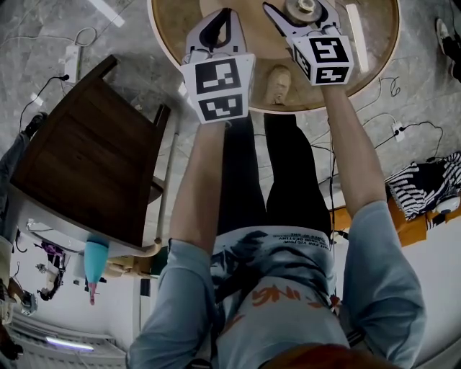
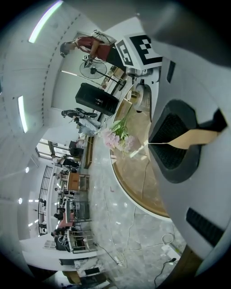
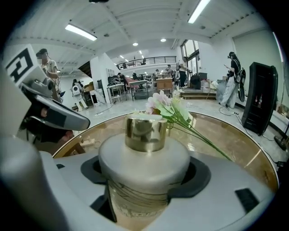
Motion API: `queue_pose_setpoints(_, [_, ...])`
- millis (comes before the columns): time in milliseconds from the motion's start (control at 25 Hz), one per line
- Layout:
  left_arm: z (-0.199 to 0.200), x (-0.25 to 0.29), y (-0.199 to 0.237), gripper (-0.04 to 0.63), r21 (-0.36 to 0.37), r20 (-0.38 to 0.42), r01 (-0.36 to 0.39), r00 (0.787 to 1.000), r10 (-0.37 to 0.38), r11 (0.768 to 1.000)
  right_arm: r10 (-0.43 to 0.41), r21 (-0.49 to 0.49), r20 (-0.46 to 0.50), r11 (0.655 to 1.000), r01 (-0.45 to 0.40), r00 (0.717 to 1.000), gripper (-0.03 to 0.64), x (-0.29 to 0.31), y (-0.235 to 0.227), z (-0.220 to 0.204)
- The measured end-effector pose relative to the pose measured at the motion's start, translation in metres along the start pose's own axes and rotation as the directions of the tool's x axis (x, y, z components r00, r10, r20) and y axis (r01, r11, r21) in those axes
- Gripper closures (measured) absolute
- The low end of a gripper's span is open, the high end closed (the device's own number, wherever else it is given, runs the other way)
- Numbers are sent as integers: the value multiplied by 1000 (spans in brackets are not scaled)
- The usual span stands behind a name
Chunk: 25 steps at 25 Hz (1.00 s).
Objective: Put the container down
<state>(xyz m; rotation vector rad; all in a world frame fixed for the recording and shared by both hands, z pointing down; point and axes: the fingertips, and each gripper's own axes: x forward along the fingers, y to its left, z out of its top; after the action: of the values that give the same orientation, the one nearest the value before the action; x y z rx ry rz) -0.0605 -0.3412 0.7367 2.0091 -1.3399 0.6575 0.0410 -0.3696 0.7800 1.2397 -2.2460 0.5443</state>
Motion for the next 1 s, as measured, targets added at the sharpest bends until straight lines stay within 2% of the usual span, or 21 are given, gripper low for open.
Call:
queue_pose_setpoints(400, [-11, -5, -12, 563, 12, -15, 1, 1000, -1, 1000, 17, -26, -62, 999, -19, 998, 233, -12, 8, -18])
queue_pose_setpoints(720, [-9, -21, -30, 563, 4, 17, -19, 1000, 19, 1000, 51, -33, -22, 998, -52, 998, 240, -54, 10, -8])
queue_pose_setpoints(800, [-6, -28, -37, 563, 4, 36, -23, 999, 23, 1000, 54, -40, -5, 998, -54, 999, 272, -69, 11, -5])
queue_pose_setpoints(1000, [3, -53, -60, 563, 12, 79, -36, 996, 35, 999, 46, -33, 20, 998, -46, 999, 427, -110, 12, 4])
